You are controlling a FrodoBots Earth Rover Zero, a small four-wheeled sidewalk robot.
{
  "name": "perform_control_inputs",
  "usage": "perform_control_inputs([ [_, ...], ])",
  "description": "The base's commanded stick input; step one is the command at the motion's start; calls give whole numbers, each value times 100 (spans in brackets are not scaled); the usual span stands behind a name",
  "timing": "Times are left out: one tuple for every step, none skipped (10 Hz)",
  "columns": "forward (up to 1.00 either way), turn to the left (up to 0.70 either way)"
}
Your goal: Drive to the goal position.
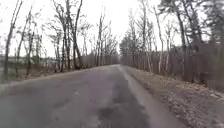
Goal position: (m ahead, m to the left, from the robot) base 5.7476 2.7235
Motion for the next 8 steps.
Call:
perform_control_inputs([
  [85,0],
  [85,0],
  [85,-29],
  [85,-19],
  [85,-9],
  [85,0],
  [85,0],
  [85,0],
])
